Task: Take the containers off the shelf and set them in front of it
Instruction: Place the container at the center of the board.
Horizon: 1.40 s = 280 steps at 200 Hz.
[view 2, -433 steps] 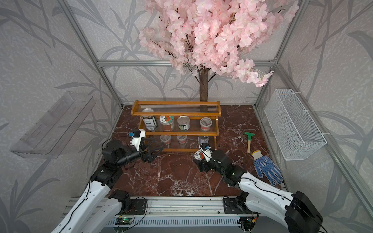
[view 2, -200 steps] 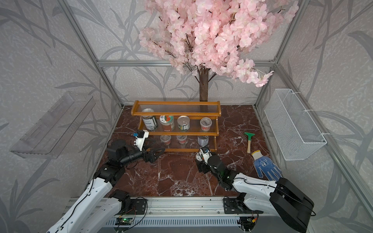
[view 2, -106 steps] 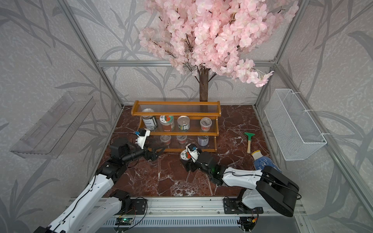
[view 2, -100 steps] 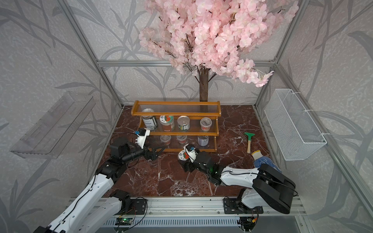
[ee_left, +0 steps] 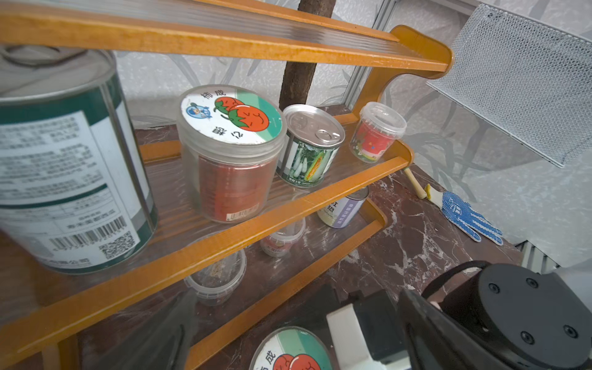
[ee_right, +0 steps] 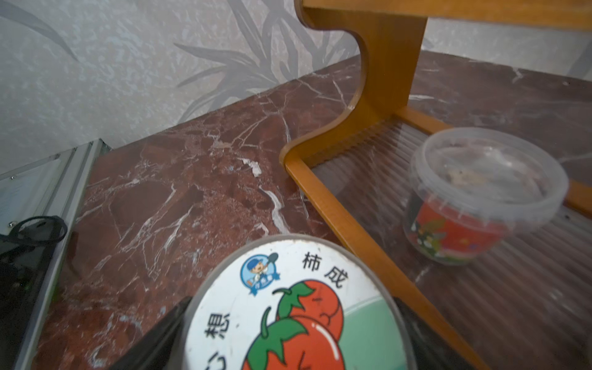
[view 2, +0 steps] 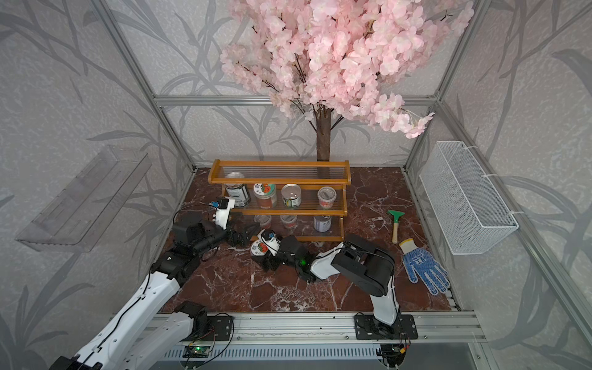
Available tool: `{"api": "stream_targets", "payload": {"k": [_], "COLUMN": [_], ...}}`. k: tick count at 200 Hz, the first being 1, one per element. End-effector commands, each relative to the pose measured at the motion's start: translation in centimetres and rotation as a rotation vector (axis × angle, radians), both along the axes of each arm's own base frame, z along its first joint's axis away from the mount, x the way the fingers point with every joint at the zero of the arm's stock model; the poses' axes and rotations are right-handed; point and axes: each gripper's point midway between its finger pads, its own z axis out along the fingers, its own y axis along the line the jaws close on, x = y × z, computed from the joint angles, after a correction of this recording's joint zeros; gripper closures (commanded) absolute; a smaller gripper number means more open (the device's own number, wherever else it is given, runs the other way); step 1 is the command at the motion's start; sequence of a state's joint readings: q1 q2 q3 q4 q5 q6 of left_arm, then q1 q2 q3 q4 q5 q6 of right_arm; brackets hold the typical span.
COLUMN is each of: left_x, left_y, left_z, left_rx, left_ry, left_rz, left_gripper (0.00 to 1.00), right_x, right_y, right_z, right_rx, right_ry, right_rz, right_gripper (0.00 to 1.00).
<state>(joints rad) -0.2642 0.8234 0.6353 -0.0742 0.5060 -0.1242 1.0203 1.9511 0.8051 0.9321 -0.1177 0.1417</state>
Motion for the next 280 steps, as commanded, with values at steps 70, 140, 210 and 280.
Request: {"api": "stream_targets", "payload": {"k": [70, 140, 210, 280], "left_x": [0.7, 1.2, 1.2, 1.3], "left_y": [0.5, 0.1, 0.1, 0.2], "left_z": [0.0, -0.3, -0.8, -0.8], "left_rx": [0.040, 0.044, 0.050, 0.057], "left_ry": [-0.021, -0.011, 0.001, 0.000], "left_rz": [0.023, 0.001, 0.005, 0.007], "left_gripper": [0.00, 0.00, 0.00, 0.00], "right_x": [-1.0, -2.6, -3.0, -4.6], "right_y": [2.4, 2.6, 2.2, -1.3], "right_z": [-0.4, 1.2, 2.4, 4.1], "right_rx": [-0.008, 0.017, 0.026, 0.030], "right_ry": [-0.086, -0.100, -0.109, -0.091], "right_rz": [0.107, 0.164, 0.157, 0.135], "right_gripper": [0.05, 0.01, 0.01, 0.01]}}
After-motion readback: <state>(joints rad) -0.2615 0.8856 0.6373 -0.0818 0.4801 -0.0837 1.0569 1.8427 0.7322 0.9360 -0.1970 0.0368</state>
